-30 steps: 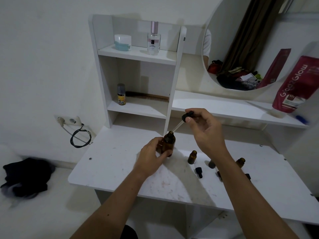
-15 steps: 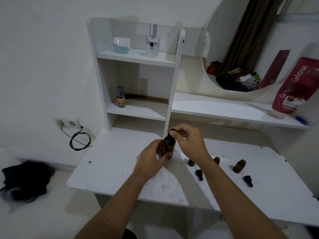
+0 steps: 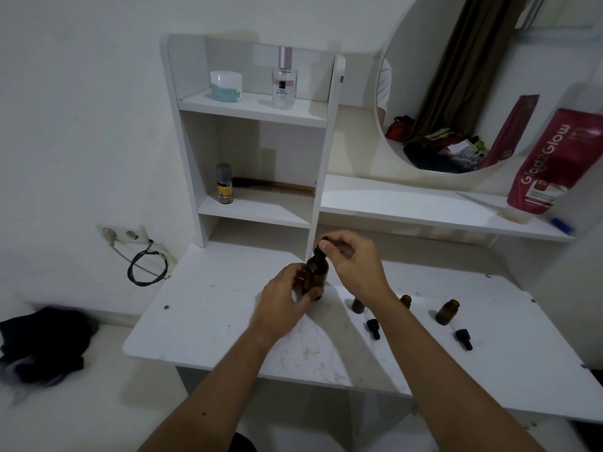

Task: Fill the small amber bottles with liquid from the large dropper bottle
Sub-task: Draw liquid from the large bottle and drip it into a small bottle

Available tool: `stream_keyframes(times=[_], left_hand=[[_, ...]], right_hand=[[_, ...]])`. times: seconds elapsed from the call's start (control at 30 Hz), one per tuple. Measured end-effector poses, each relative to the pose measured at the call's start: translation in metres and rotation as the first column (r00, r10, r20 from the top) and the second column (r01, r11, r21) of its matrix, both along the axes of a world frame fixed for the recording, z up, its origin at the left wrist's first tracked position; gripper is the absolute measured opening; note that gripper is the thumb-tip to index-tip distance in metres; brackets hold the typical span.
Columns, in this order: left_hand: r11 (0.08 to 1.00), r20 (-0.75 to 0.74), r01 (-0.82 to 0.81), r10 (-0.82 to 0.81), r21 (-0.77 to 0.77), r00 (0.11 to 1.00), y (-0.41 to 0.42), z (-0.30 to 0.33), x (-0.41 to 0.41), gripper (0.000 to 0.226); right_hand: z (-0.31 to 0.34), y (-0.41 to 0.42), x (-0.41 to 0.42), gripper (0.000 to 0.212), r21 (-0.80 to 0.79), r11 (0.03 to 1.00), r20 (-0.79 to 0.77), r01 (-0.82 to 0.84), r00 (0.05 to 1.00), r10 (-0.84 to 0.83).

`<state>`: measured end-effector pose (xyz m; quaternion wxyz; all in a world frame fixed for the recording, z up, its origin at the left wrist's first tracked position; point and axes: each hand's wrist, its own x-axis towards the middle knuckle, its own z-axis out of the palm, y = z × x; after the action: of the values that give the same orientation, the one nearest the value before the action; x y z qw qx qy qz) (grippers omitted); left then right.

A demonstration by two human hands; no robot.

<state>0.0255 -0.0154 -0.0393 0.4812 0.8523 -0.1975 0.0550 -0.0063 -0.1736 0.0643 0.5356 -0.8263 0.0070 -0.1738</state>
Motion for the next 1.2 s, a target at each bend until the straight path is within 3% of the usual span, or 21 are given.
stream_keyframes(times=[0.23, 0.43, 0.57, 0.73, 1.0, 1.2], left_hand=[[0.999, -0.03, -0.032, 0.031, -0.033, 0.999, 0.0, 0.004, -0.007, 0.062], [0.987, -0.066, -0.147, 0.143, -0.065, 0.988, 0.001, 0.008, -0.025, 0.079], [0.953, -0.065, -0.245, 0.237, -0.178, 0.969, -0.01, 0.01, -0.052, 0.063], [0.979, -0.025, -0.076, 0.073, -0.187, 0.997, -0.037, 0.009, -0.071, 0.031], [0.995, -0.042, 0.053, -0.057, -0.086, 0.998, -0.072, 0.006, -0.056, 0.056], [0.998, -0.034, 0.055, -0.056, -0.028, 0.998, -0.078, 0.007, -0.044, 0.04]], right_hand=[[0.036, -0.01, -0.015, 0.013, 0.208, 0.977, 0.178, 0.04, 0.981, -0.078], [0.056, -0.028, -0.034, 0.015, 0.237, 0.968, 0.303, 0.078, 0.941, -0.15], [0.051, -0.047, -0.054, 0.015, 0.167, 0.979, 0.287, 0.113, 0.945, -0.158], [0.03, -0.067, -0.072, 0.014, 0.162, 0.968, 0.221, 0.192, 0.949, -0.225], [0.011, -0.075, -0.074, 0.013, 0.097, 0.969, 0.196, 0.227, 0.95, -0.243], [0.003, -0.076, -0.067, 0.013, 0.029, 0.978, 0.189, 0.207, 0.959, -0.209]])
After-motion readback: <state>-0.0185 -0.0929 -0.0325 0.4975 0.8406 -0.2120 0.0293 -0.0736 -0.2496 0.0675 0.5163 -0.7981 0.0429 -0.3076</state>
